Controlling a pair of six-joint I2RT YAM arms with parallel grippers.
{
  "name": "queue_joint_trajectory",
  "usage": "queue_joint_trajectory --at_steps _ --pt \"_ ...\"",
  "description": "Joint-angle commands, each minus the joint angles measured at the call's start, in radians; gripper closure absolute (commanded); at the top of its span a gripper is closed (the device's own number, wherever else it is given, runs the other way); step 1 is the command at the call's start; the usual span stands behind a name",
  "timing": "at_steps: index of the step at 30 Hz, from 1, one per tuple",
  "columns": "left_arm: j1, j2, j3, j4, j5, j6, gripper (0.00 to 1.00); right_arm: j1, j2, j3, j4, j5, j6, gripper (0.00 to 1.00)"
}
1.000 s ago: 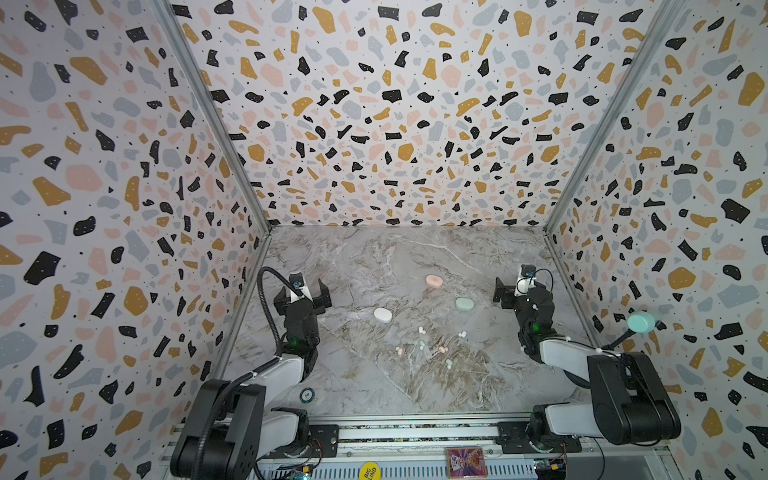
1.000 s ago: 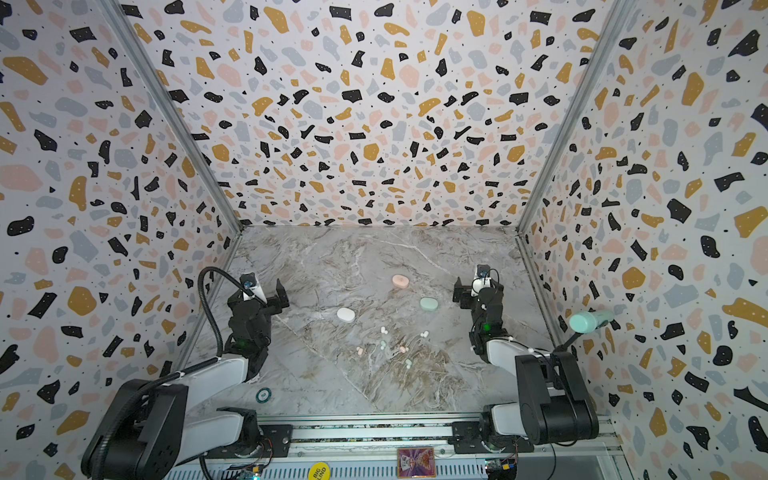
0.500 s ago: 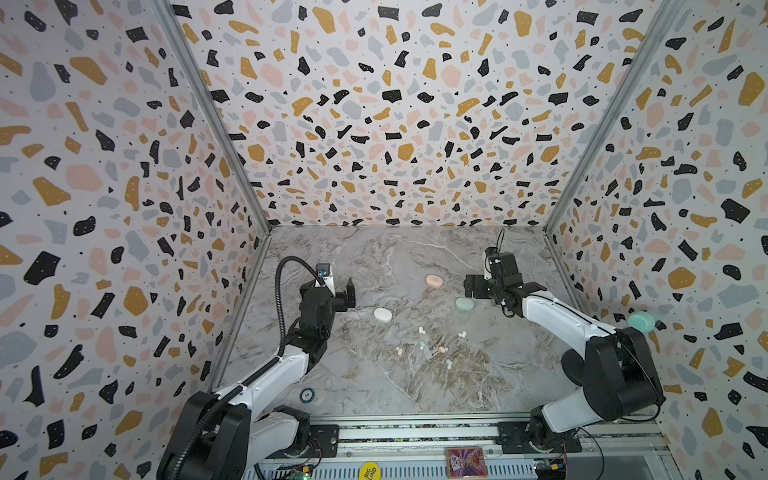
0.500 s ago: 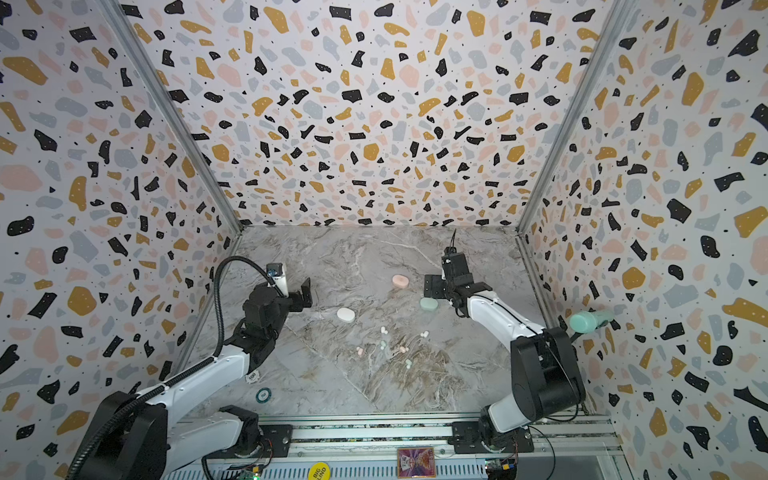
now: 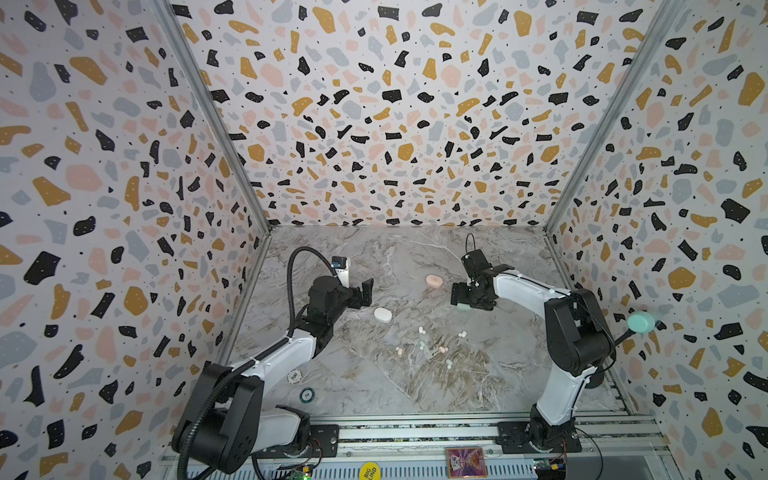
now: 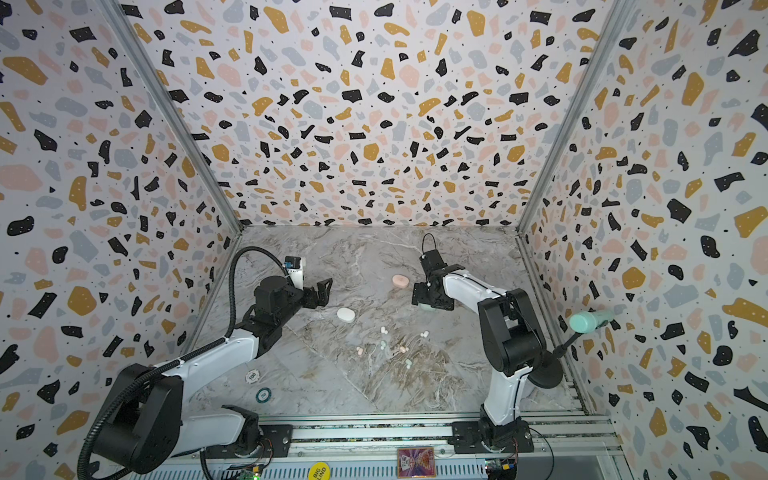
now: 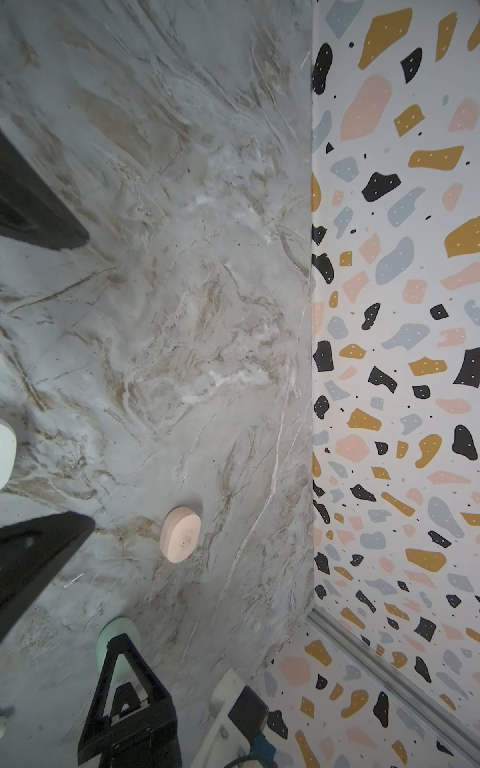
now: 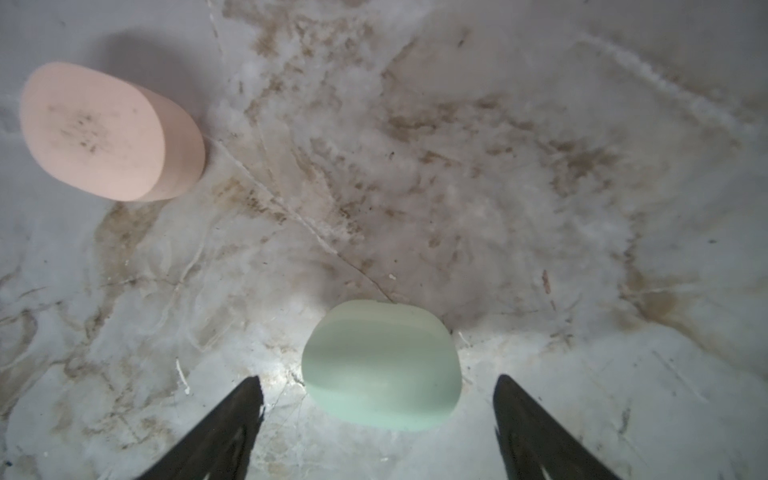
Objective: Insert the wireless bluetooth earbuds into the charging case
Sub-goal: 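Grasp the mint-green case with the right gripper while the left arm rises, then lift the mint case with the right gripper toward the approaching left gripper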
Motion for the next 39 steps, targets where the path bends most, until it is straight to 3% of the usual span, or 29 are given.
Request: queue_joint_trajectory --at_steps 1,18,26,31,36,39 --pt "-0.006 0.001 0.027 0.03 0.037 -0.006 0.0 0.0 0.006 0.048 -0.056 0.016 0.048 0.15" --pt "-0.009 0.004 0.035 0.027 0.031 -0.011 0.0 0.011 0.071 0.099 -0.092 0.041 0.049 0.26" --pt "-0.009 0.004 0.036 0.023 0.031 -0.011 0.0 0.016 0.091 0.105 -0.085 0.027 0.054 0.38" --pt "-0.014 0.008 0.042 0.016 0.034 0.0 0.0 0.017 0.083 0.106 -0.09 0.022 0.052 0.47" --pt "-0.044 0.021 0.059 -0.004 0.015 0.008 0.0 0.023 0.048 0.102 -0.106 0.012 0.037 0.5" --pt "-0.077 0.035 0.068 -0.02 0.064 0.041 0.0 0.032 0.005 0.091 -0.119 -0.011 0.017 0.5"
